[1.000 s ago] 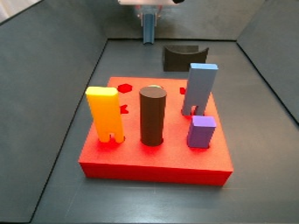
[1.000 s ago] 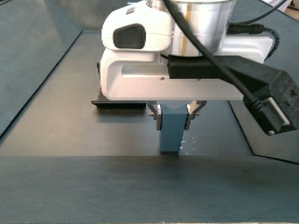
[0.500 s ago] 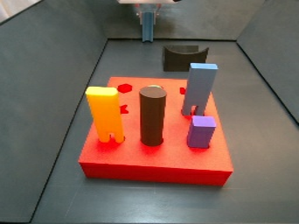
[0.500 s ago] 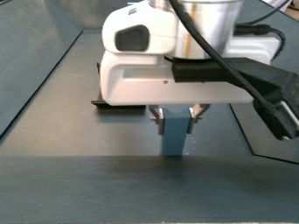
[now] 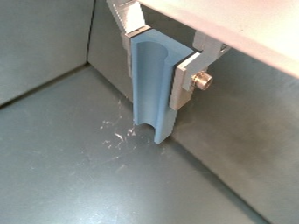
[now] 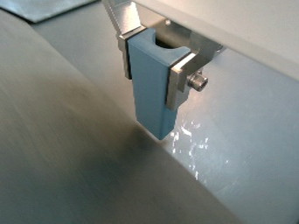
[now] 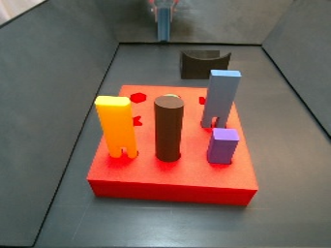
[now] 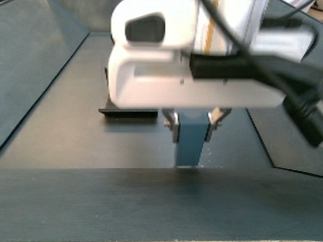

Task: Pick up the arch object. Move up. Rotate the arch object. Move to above the board. Insert the arch object.
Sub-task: Move up, then rotate the arch object.

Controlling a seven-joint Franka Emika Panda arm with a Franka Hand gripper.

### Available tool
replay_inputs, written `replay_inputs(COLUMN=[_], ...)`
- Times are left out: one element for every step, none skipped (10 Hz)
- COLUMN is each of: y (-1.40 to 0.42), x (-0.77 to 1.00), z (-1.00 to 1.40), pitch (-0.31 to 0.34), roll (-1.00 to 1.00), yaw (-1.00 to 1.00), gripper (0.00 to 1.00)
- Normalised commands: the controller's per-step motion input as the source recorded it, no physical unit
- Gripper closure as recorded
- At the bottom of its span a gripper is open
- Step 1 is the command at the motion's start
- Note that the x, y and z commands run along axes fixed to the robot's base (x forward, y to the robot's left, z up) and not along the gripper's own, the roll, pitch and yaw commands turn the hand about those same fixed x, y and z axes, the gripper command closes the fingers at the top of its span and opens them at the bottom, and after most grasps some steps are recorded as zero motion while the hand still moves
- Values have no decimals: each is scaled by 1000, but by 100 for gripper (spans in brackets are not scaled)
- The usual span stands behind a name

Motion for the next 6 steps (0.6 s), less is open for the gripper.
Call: replay_inputs(y=[-32,-15,-13,-1000,-1000,-1000], x=[11,-4,-6,-245,-248,-245], z=[590,376,268,561,552,549], pitch=[37,57,65,0,-17,-25], roll=[4,28,38,0,28,66], yaw=[24,20,18,0,7,14], gripper=[100,100,100,100,100,100])
